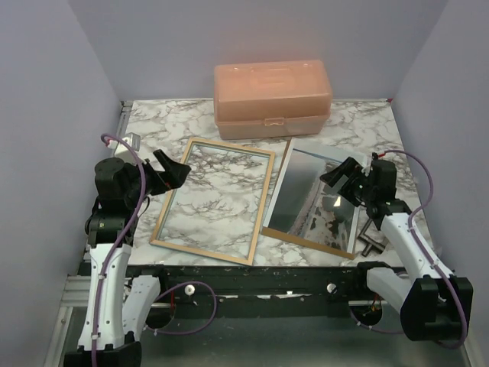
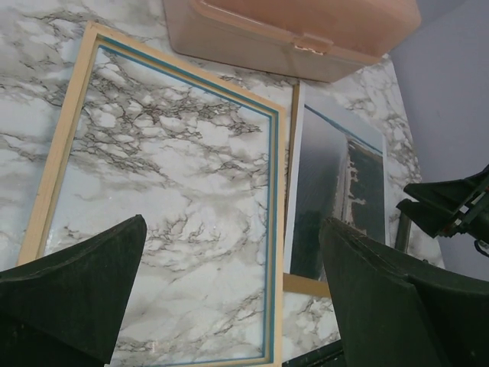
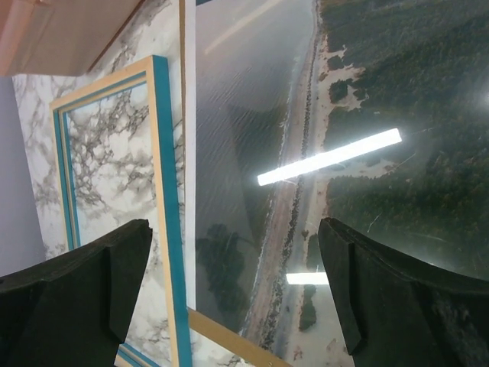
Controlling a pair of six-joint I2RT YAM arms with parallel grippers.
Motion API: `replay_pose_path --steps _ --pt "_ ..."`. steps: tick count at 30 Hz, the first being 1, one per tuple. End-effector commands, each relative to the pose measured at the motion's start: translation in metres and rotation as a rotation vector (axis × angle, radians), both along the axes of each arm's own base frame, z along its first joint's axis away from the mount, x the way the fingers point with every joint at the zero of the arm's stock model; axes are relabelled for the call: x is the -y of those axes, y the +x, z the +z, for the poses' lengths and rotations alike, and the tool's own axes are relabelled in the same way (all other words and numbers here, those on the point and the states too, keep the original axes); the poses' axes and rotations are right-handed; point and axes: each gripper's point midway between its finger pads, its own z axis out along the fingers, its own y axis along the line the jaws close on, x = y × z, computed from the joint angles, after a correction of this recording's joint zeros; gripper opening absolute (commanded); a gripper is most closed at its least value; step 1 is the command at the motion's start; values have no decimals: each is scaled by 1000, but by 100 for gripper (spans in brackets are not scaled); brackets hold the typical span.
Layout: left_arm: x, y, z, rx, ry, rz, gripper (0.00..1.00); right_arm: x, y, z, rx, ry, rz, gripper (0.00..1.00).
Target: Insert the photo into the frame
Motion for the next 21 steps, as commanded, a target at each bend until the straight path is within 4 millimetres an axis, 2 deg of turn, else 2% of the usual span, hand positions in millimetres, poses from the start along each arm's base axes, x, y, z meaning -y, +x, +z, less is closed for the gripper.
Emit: replay_pose_path --steps 1,8,12,17,21 --pt "-6 -2 -4 -17 99 -25 98 -10 -12 -6 -28 -15 121 100" --pt "-18 8 -41 -87 201 -20 98 -22 -11 -12 -68 36 183 100" --pt "-28 9 -68 -130 250 9 98 -43 -16 -22 -110 44 239 100" --pt "-29 9 -60 -87 263 14 99 -66 -18 -33 -160 6 285 100" --pt "-29 8 -59 -81 263 12 99 -93 -21 -37 -187 -35 329 100"
